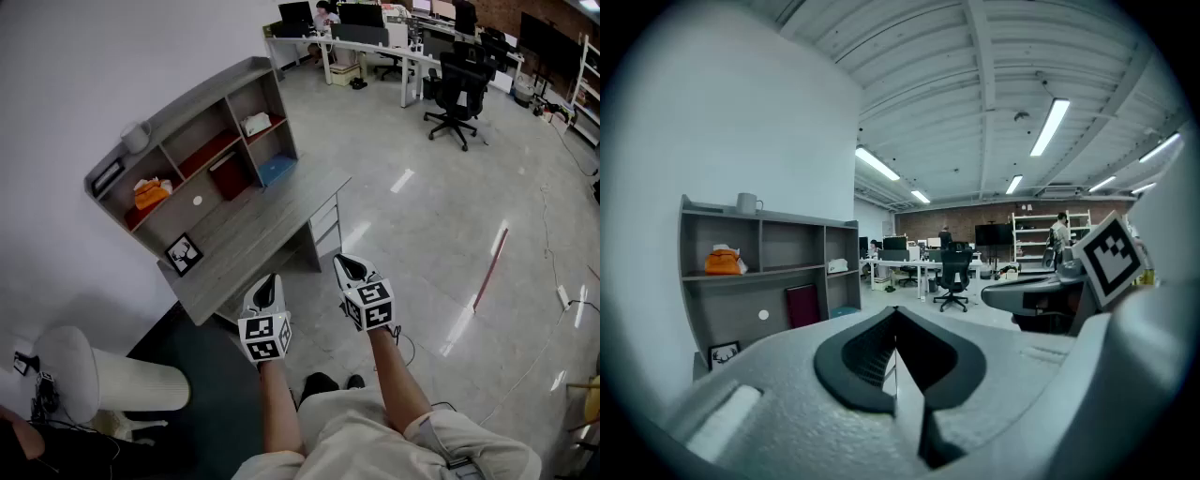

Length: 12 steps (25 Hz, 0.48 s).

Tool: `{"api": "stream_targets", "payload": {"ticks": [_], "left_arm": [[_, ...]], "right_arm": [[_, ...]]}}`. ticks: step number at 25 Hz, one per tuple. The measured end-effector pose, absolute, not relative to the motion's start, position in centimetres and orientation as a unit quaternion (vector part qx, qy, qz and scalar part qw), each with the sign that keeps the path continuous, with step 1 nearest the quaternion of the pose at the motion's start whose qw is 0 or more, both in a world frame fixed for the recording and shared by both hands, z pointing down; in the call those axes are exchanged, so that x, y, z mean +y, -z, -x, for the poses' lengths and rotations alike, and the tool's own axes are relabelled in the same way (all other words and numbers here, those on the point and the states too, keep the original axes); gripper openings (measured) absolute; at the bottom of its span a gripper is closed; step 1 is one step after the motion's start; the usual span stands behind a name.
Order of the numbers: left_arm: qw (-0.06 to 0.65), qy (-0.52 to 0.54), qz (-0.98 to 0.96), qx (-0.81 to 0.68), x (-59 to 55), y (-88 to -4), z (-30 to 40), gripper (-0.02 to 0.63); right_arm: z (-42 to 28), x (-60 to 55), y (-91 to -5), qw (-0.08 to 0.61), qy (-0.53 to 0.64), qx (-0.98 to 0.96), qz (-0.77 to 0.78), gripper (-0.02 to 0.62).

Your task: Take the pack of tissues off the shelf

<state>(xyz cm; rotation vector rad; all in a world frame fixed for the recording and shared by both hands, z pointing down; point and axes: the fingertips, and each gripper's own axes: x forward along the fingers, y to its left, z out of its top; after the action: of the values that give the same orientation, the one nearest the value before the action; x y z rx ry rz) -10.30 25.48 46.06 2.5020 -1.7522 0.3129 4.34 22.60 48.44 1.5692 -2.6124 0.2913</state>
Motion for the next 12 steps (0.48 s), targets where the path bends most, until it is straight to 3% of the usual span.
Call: {"api": "stream_targets", "payload": {"ticks": [12], "left_arm": [[0.036, -0.107, -0.814, -0.570, 27.1, -46.3, 10.4, 0.011]], "right_arm": [[-5.1, 23.0, -49.1, 0.034, -0.107, -0.851, -0.512, 0.015]]}}
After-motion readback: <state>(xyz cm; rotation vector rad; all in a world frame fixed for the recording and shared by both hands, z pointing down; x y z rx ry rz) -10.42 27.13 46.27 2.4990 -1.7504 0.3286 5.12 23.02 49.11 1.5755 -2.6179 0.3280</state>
